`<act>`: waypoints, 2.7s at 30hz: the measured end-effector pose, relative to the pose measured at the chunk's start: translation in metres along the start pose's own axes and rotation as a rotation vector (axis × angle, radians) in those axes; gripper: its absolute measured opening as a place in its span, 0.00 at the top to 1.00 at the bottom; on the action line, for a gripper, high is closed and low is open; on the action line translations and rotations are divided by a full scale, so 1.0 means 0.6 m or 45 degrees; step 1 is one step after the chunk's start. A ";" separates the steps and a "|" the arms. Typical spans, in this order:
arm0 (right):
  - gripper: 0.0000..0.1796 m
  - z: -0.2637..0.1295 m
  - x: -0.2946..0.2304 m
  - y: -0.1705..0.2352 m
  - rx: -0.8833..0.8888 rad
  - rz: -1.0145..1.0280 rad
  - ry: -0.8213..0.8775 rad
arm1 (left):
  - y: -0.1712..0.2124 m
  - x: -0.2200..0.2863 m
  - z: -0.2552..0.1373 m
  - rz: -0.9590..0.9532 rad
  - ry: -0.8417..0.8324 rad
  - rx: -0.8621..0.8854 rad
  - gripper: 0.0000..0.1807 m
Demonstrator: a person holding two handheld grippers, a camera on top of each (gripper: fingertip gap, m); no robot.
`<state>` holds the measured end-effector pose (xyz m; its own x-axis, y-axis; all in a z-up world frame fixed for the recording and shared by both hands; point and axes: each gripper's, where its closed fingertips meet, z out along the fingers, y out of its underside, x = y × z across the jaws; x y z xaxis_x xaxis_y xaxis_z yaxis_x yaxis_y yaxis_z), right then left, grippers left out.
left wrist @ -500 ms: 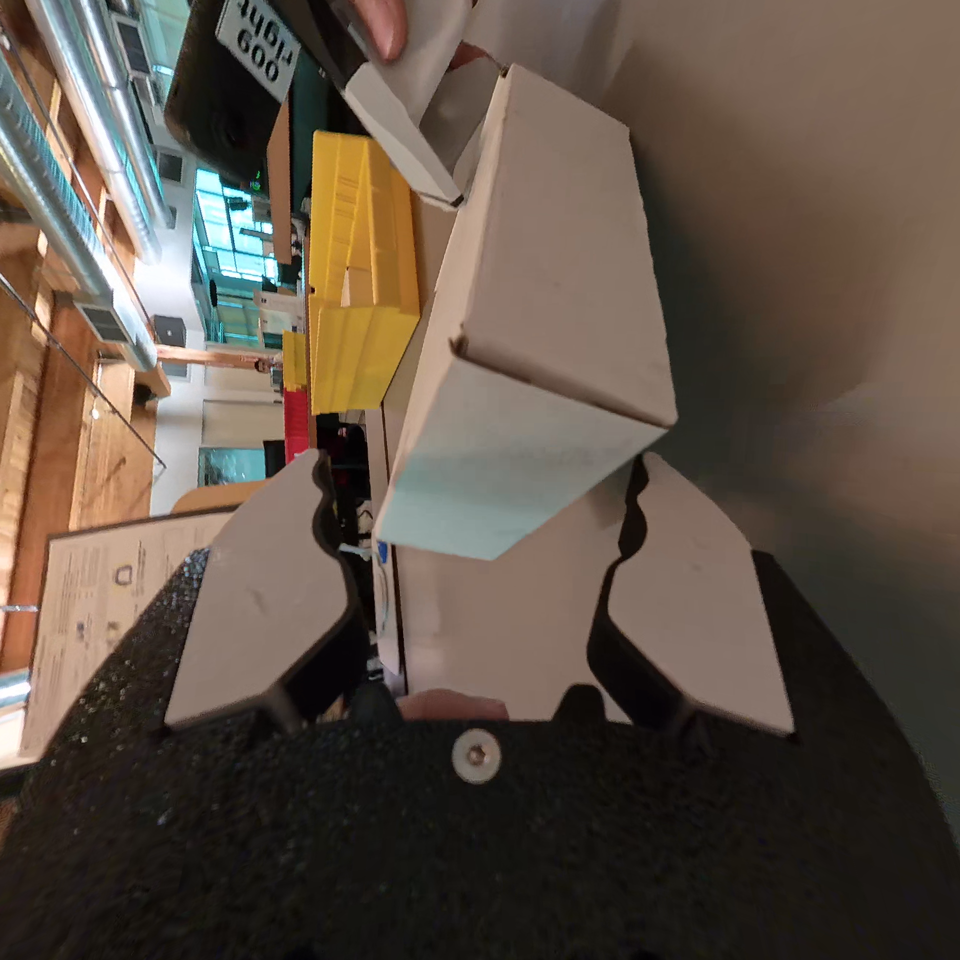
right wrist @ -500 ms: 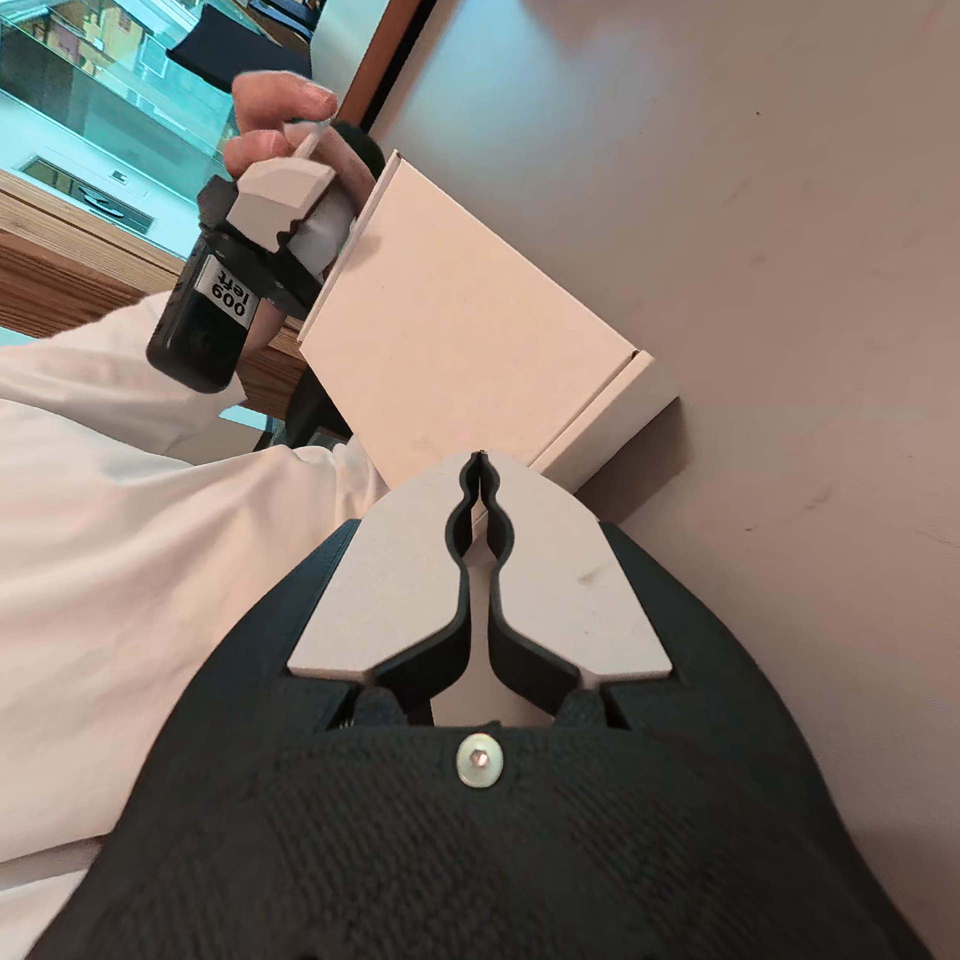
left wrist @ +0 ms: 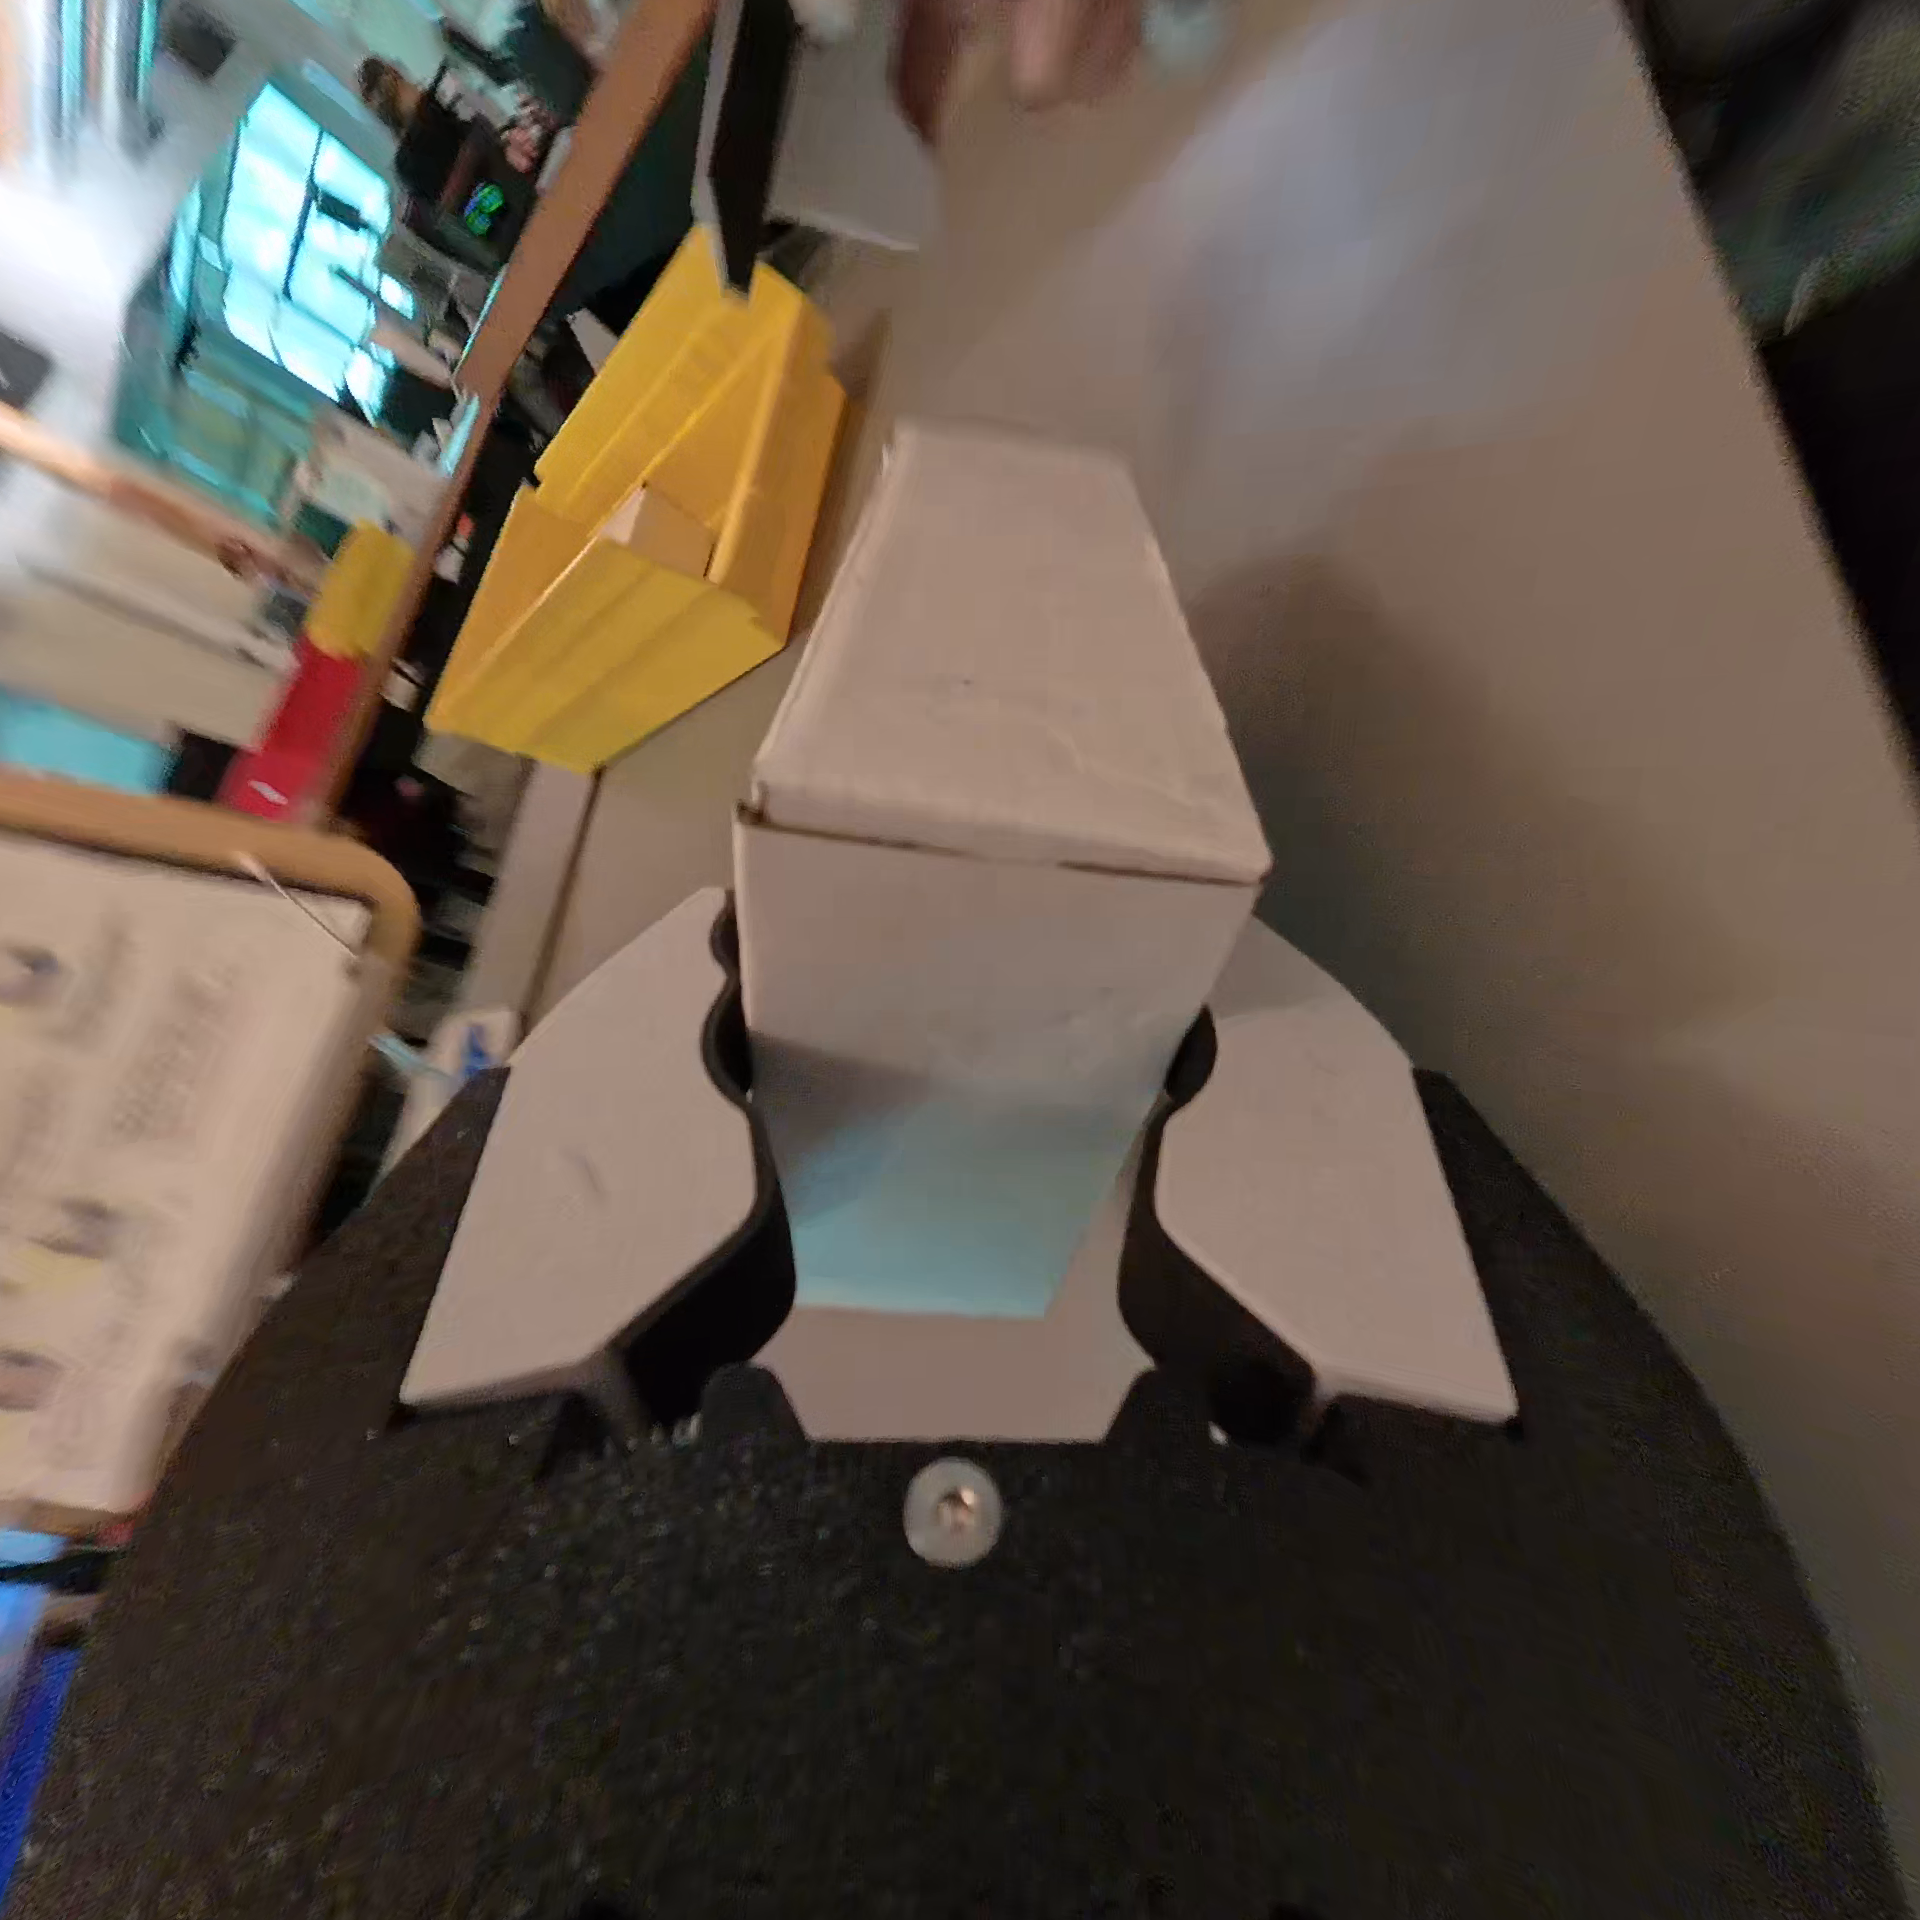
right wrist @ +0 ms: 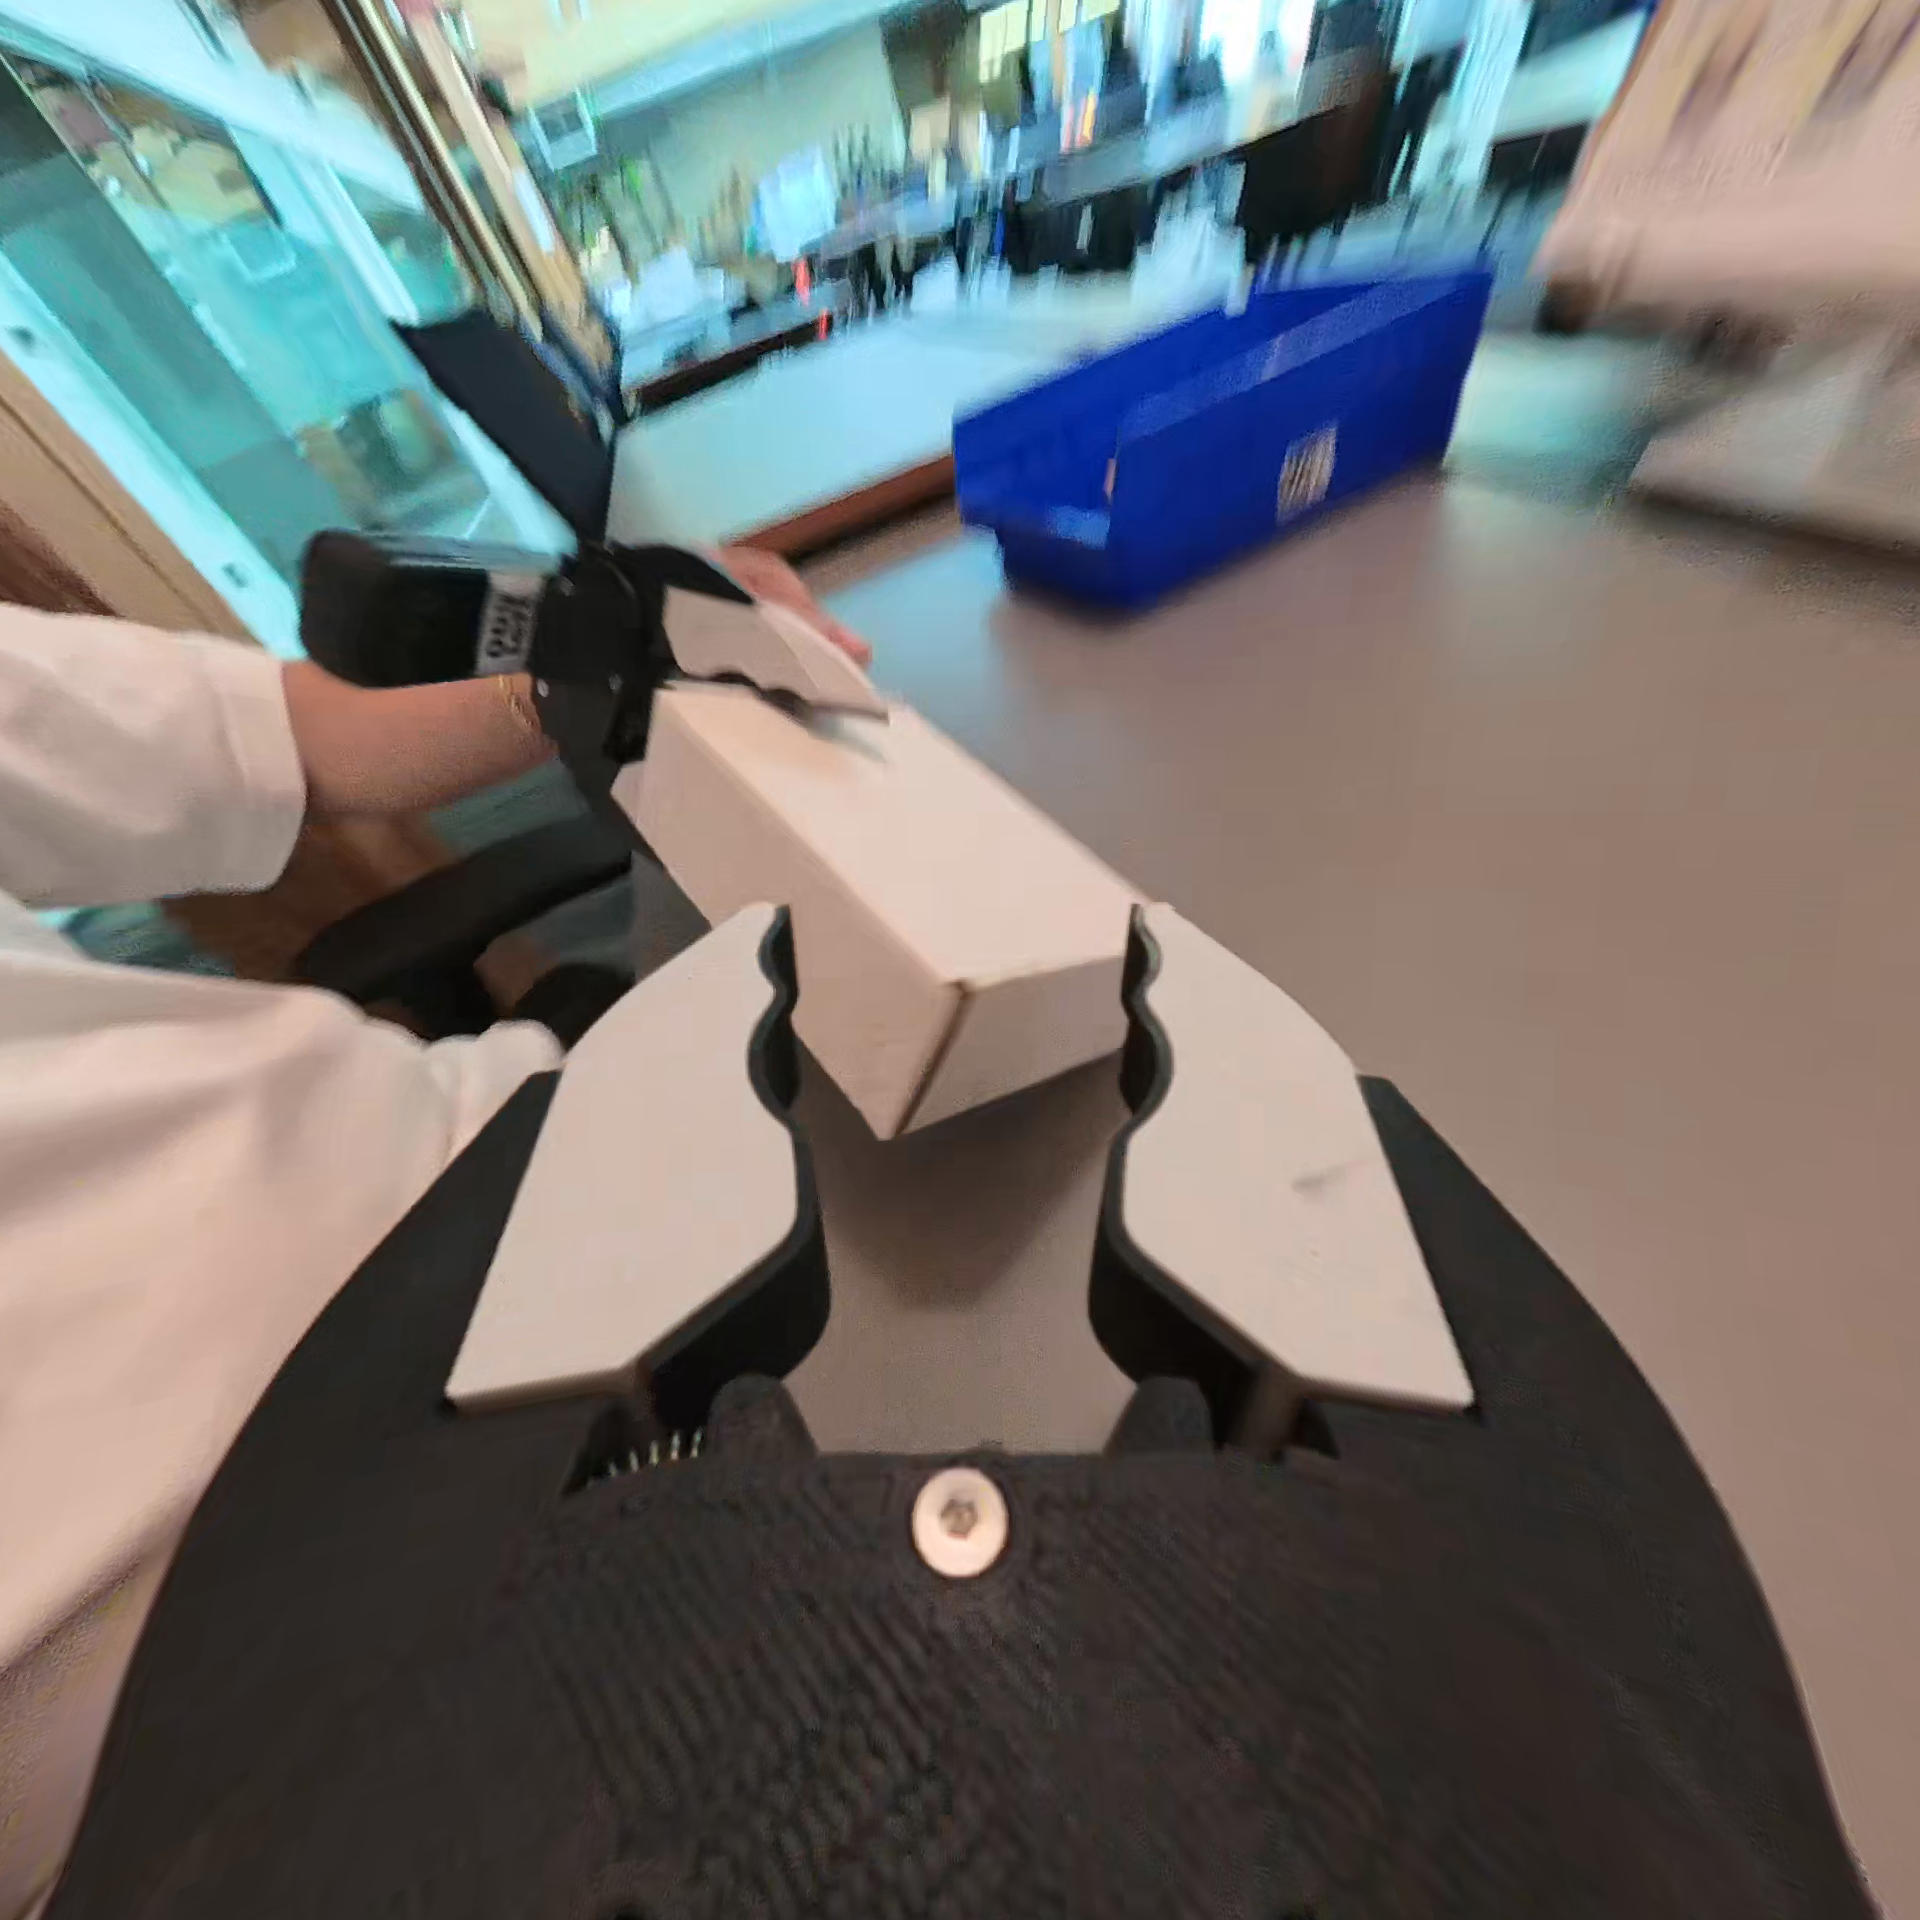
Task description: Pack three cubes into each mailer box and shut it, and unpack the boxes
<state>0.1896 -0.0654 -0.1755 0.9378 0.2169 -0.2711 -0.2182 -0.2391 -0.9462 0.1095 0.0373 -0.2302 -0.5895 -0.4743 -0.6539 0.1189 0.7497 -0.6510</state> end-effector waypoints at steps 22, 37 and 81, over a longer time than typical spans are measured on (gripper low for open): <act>0.64 0.207 -0.039 0.014 -0.579 -1.361 0.178 | 0.104 0.011 -0.018 -0.969 0.367 0.007 0.58; 0.72 0.260 -0.039 -0.008 -0.772 -1.595 0.027 | 0.112 0.002 -0.013 -1.082 0.400 0.005 0.58; 0.68 0.200 0.026 -0.027 -1.016 -1.900 0.207 | 0.119 -0.003 0.004 -0.988 0.305 -0.063 0.59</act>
<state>0.1752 0.0553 -0.1858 0.2138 0.5967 0.7734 0.9458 -0.3244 -0.0111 0.1211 0.0906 -0.2762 -0.6452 -0.7597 0.0808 -0.4261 0.2700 -0.8635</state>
